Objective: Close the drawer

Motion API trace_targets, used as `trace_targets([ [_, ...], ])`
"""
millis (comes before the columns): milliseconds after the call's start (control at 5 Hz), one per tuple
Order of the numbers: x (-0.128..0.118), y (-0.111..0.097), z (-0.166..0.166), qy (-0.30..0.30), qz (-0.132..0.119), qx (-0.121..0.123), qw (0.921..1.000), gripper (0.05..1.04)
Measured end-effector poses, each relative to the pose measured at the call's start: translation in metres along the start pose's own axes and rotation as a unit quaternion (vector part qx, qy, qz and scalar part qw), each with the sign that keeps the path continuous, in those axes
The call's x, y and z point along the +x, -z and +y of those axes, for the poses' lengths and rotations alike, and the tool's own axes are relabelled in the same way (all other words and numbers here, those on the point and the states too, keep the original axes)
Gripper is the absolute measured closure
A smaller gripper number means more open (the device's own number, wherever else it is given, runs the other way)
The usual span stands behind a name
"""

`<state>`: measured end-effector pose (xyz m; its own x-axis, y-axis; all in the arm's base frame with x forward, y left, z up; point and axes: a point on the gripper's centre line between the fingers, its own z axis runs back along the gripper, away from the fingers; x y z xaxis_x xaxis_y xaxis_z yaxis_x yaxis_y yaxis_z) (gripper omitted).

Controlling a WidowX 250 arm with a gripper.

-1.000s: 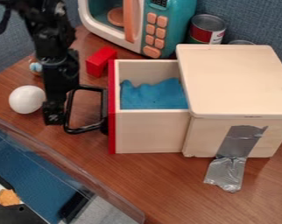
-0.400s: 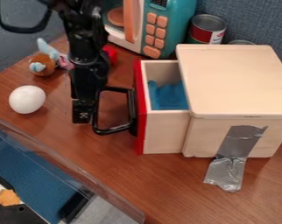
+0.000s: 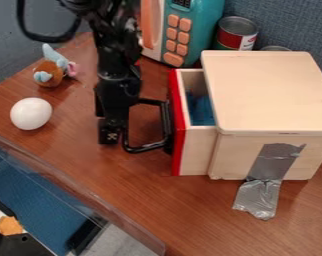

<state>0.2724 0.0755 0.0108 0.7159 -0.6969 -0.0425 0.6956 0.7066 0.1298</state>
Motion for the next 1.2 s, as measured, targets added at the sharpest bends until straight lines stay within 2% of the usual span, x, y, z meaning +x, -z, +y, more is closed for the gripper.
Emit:
trace_targets([
  [200,0.014,-0.008,0.001,-0.002,-0.011,-0.004,0.9999,0.084],
  [400,0.022,-0.009,0.003,-0.003,-0.009,-0.008,0.9999,0.084],
  [1200,0.045,0.001,0.013,-0.021,-0.011,-0.025,0.9994,0.084],
])
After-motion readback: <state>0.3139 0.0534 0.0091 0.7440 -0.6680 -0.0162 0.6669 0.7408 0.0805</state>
